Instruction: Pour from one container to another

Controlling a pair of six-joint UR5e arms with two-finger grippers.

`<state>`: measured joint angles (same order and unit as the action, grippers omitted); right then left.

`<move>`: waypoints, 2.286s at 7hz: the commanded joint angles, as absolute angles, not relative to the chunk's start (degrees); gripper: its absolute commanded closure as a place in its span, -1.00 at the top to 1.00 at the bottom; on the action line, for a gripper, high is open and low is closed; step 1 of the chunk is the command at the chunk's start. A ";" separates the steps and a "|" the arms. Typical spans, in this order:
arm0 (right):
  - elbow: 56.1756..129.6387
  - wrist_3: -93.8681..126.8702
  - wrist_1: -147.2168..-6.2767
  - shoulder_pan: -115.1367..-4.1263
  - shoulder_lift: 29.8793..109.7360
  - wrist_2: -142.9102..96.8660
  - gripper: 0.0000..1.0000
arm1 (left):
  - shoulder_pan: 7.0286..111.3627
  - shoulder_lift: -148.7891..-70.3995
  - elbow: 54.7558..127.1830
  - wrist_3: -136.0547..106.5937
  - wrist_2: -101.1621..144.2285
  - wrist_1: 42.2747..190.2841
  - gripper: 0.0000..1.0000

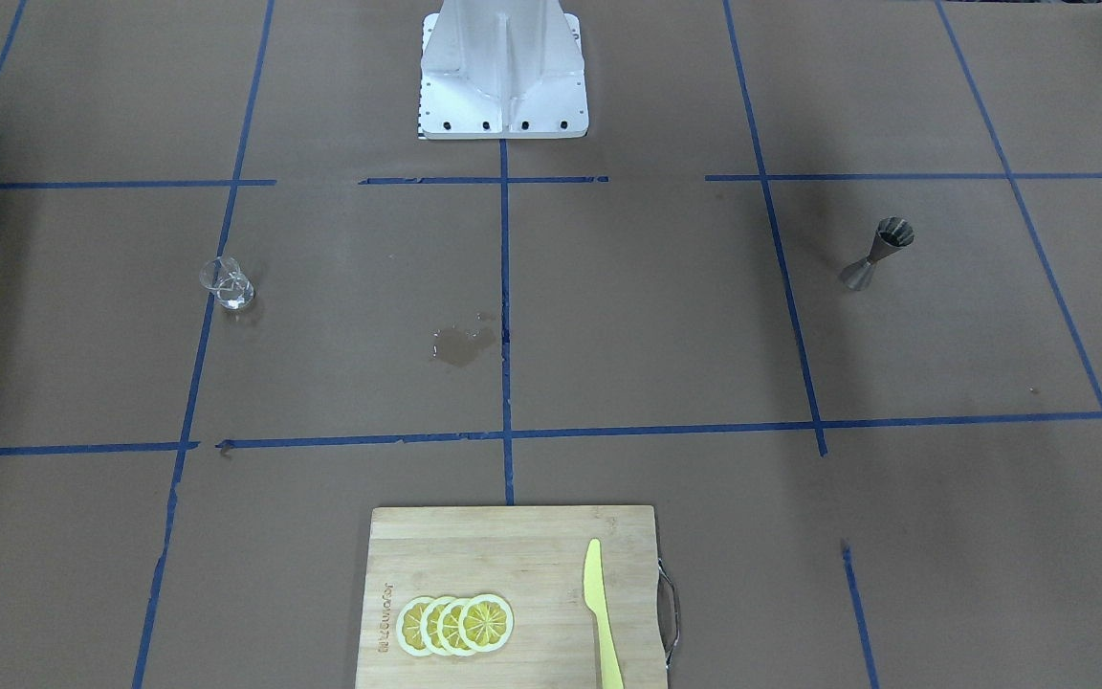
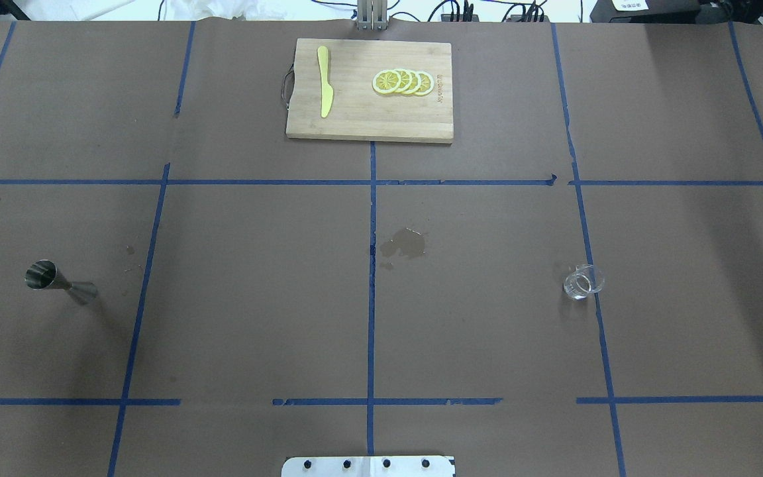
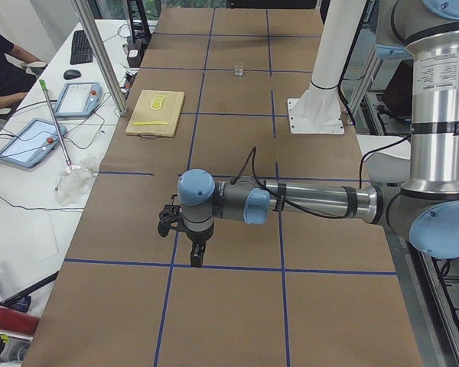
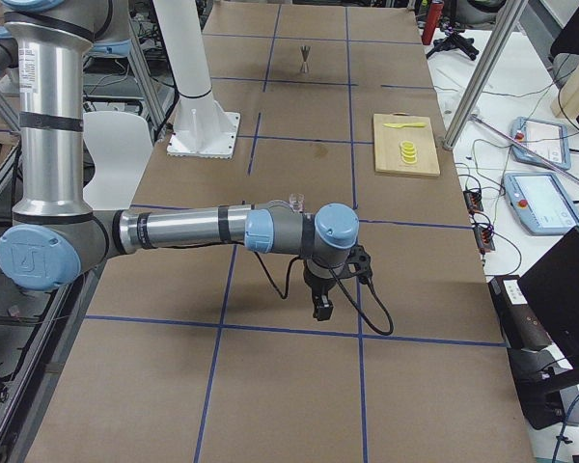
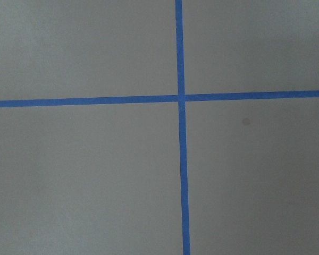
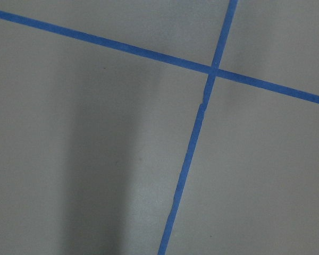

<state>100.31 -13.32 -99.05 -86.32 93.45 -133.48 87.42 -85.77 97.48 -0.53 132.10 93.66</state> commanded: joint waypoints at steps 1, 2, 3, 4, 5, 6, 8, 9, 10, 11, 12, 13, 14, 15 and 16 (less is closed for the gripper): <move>100.28 -13.27 -99.05 -86.31 93.25 -133.51 1.00 | 87.36 -85.70 97.12 1.93 132.10 93.17 1.00; 100.28 -13.27 -99.05 -86.22 93.25 -133.59 1.00 | 87.36 -85.69 96.86 1.76 132.10 93.16 1.00; 100.28 -13.27 -99.05 -86.22 93.08 -134.81 1.00 | 87.36 -85.69 96.16 1.76 132.27 93.43 1.00; 100.20 -13.36 -99.05 -86.22 93.08 -135.43 1.00 | 87.36 -85.61 96.07 1.93 132.54 93.43 1.00; 100.28 -13.45 -99.05 -86.31 93.08 -135.87 1.00 | 87.36 -85.61 95.98 1.93 132.63 93.51 1.00; 100.20 -13.45 -99.05 -86.22 93.08 -135.88 1.00 | 87.36 -85.61 95.98 1.93 132.63 93.69 1.00; 100.20 -13.36 -98.79 -86.22 93.34 -135.88 1.00 | 87.36 -85.61 95.98 1.93 132.63 93.69 1.00; 100.20 -13.36 -98.70 -86.31 93.43 -135.88 1.00 | 87.36 -85.61 95.72 1.93 132.63 93.87 1.00; 100.20 -13.27 -98.79 -86.31 93.51 -135.88 1.00 | 87.36 -85.61 95.63 1.93 132.63 93.87 1.00; 100.20 -13.18 -98.70 -86.31 93.52 -135.79 1.00 | 87.36 -85.61 95.63 1.93 132.63 93.87 1.00; 100.20 -13.18 -98.70 -86.22 93.52 -135.79 1.00 | 87.36 -85.61 95.62 1.93 132.63 93.87 1.00; 100.20 -13.18 -98.70 -86.31 93.52 -135.70 1.00 | 87.36 -85.61 95.62 1.93 132.63 93.87 1.00; 100.20 -13.18 -98.70 -86.22 93.43 -135.70 1.00 | 87.36 -85.61 95.62 1.93 132.63 93.87 1.00; 100.20 -13.18 -98.70 -86.22 93.51 -135.70 1.00 | 87.36 -85.61 95.62 1.93 132.71 93.95 1.00; 100.20 -13.18 -98.70 -86.22 93.43 -135.70 1.00 | 87.36 -85.61 95.62 1.93 132.71 93.96 1.00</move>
